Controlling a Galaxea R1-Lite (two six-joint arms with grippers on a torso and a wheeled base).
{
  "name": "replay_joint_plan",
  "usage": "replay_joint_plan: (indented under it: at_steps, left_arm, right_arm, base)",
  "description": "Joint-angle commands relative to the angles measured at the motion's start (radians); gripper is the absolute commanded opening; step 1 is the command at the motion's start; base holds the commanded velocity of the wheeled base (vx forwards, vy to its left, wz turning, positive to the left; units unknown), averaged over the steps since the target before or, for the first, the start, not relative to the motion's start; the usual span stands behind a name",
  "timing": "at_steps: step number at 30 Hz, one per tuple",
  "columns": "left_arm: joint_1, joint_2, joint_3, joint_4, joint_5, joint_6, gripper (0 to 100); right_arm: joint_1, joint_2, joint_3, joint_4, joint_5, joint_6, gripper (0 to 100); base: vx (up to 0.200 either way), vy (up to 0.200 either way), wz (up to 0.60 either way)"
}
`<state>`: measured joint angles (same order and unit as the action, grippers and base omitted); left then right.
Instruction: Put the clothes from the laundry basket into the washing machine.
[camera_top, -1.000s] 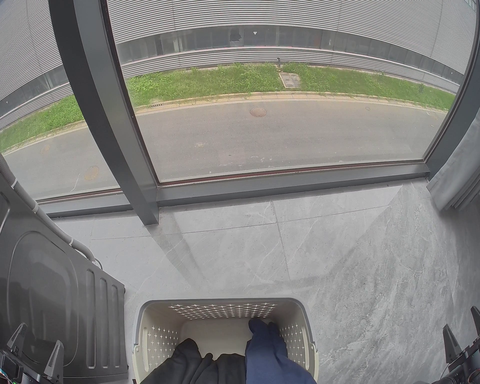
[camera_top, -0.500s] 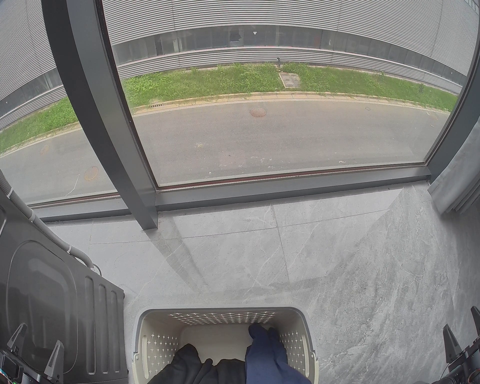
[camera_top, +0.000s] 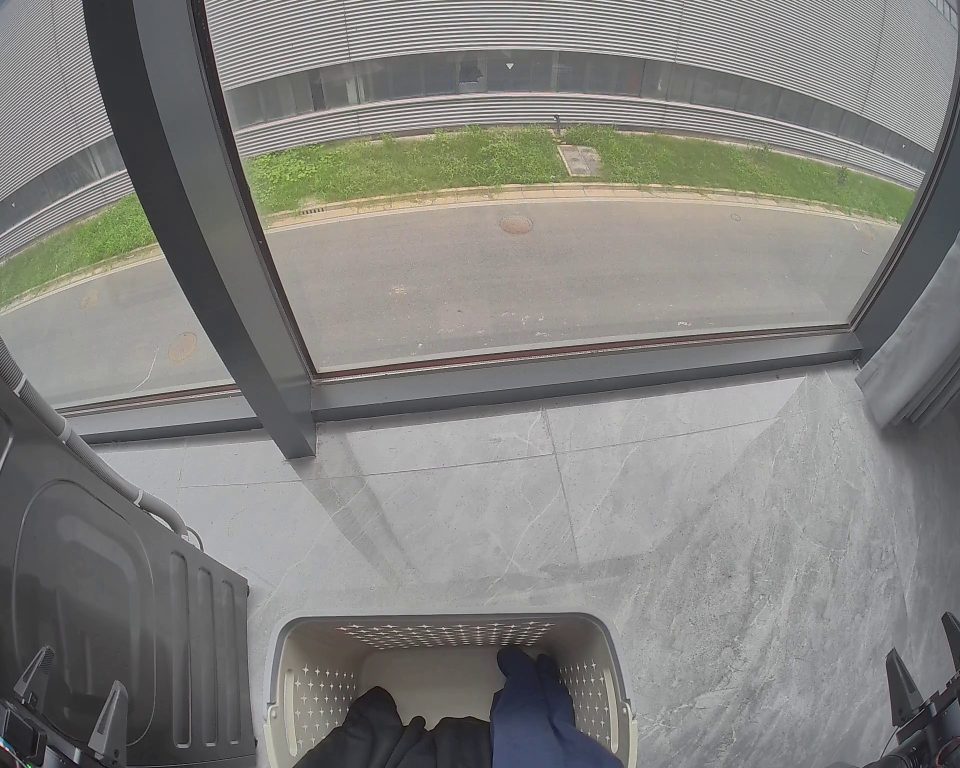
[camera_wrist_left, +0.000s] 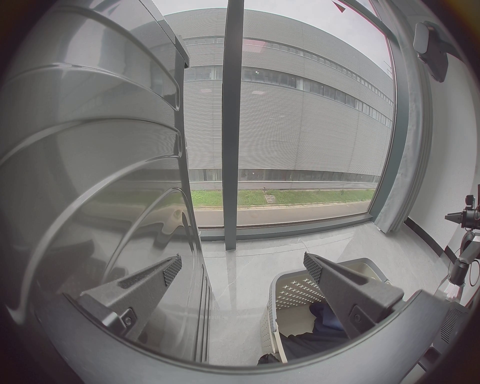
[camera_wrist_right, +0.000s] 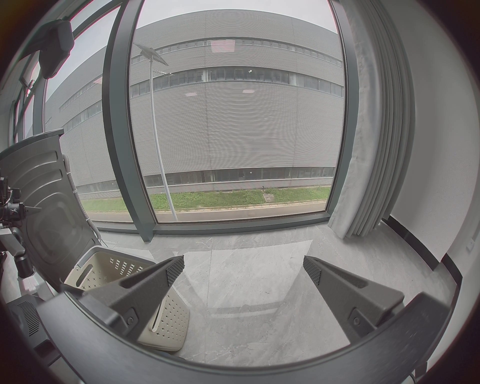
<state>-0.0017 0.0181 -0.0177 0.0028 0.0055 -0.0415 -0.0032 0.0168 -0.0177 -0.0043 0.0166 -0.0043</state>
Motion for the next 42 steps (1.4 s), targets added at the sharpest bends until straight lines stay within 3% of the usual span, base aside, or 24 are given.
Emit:
replay_joint_plan:
  at_steps: [1, 24, 42]
  left_arm:
    - [0.000, -0.009, 0.015, 0.000, 0.001, 0.000, 100]
    - [0.000, -0.009, 0.015, 0.000, 0.001, -0.001, 100]
    - [-0.008, -0.001, 0.015, 0.000, -0.006, 0.018, 100]
  right_arm:
    - [0.002, -0.015, 0.018, 0.000, 0.002, -0.002, 100]
    - [0.003, -0.017, 0.018, 0.000, 0.002, -0.002, 100]
    - [0.003, -0.017, 0.018, 0.000, 0.002, -0.002, 100]
  base:
    - [-0.200, 0.000, 0.00]
    - [-0.200, 0.000, 0.00]
    - [-0.200, 0.000, 0.00]
